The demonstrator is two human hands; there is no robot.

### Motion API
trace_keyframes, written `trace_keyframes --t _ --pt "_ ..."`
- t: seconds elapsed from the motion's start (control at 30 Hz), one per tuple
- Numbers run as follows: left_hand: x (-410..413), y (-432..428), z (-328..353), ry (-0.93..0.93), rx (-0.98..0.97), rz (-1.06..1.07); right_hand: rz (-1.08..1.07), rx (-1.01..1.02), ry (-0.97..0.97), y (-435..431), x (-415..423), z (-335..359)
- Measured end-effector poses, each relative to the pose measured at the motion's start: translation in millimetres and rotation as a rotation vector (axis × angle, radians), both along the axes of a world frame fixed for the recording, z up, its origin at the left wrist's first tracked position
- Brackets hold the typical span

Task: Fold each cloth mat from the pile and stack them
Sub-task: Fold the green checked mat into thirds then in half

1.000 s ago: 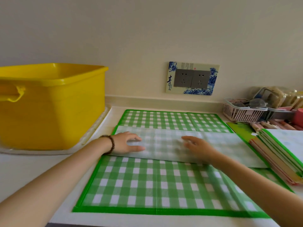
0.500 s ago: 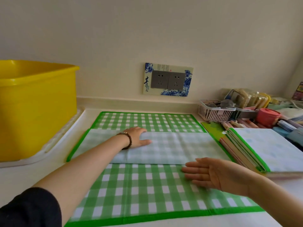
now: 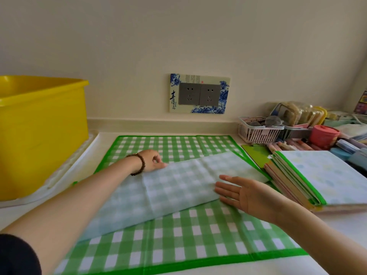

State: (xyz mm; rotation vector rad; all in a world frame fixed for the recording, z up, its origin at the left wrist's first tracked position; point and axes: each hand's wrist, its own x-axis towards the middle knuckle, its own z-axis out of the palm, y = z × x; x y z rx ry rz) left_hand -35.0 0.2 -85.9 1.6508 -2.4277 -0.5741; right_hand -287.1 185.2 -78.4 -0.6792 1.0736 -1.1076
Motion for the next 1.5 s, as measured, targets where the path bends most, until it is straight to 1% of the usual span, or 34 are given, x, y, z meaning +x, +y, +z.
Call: trace_keyframes --t 0.17,0.27,0.37,0.5,0.6,0.73,0.8,0.83,0.9,1.0,1.07,1.13,1.17,1.2,1.23,1.27,1.3,1.33,1.4,1.47,1.5 --pt "12.2 9.4 9.9 0.021 0.104 -0.008 0.010 -0.028 0.132 -20.2 4.5 -5.8" --pt "18.3 20.1 16.5 0.014 0.204 -0.016 0.006 -0.051 0.171 -26.1 5.2 -8.0" --pt "19.5 30.6 16.3 0.071 0.285 -0.028 0.006 -0.076 0.200 -27.1 7.2 -8.4" --pt "22.5 33.8 3.7 0.256 0.262 0.018 -0.024 -0.130 0.292 -29.6 9.2 -7.7" --pt "24.0 37.4 -1.9 0.400 0.216 0.126 -0.038 -0.204 0.473 -31.5 10.0 -6.4" --pt "15.8 43.1 -8.0 0.642 0.142 0.322 -0.031 -0.249 0.637 -35.9 9.9 -9.6" --pt "10.3 45.7 -10.7 0.743 0.170 0.404 -0.004 -0.283 0.759 -37.5 9.9 -11.0" --pt "6.7 45.7 -13.5 0.760 0.203 0.419 0.015 -0.306 0.838 -38.1 10.1 -11.7" --pt "-0.1 49.2 -16.3 0.726 0.230 0.421 0.057 -0.346 0.982 -38.1 11.7 -13.2" --pt "-2.4 53.1 -16.3 0.546 0.133 0.358 0.152 -0.391 1.155 -36.9 13.9 -21.8" --pt "1.5 57.6 -15.0 0.351 -0.007 0.317 0.235 -0.443 1.262 -32.7 14.1 -28.2" --pt "5.9 69.9 -11.9 0.088 -0.161 0.262 0.286 -0.490 1.383 -28.0 13.7 -31.6" --pt "9.6 76.8 -12.2 0.010 -0.223 0.231 0.291 -0.508 1.421 -26.1 13.6 -32.5" --pt "12.9 83.8 -13.4 0.020 -0.272 0.168 0.290 -0.522 1.440 -24.7 13.4 -32.9" --pt "15.9 91.4 -13.8 0.088 -0.314 0.063 0.288 -0.535 1.443 -23.7 12.8 -33.5" --pt "19.3 99.3 -14.6 0.169 -0.334 -0.070 0.289 -0.551 1.437 -22.2 11.8 -33.6" --pt "22.9 106.7 -14.8 0.209 -0.322 -0.202 0.294 -0.573 1.426 -20.0 9.9 -33.8" --pt "26.7 112.8 -15.8 0.205 -0.279 -0.299 0.303 -0.606 1.418 -17.0 7.0 -33.4" --pt "32.8 126.8 -18.2 0.114 -0.165 -0.413 0.335 -0.697 1.455 -8.5 -1.8 -31.3" --pt "37.7 136.5 -22.7 0.040 -0.087 -0.443 0.371 -0.792 1.573 2.6 -11.6 -26.9" --pt "40.2 139.7 -24.0 0.013 -0.069 -0.444 0.376 -0.871 1.653 8.0 -15.4 -24.4"
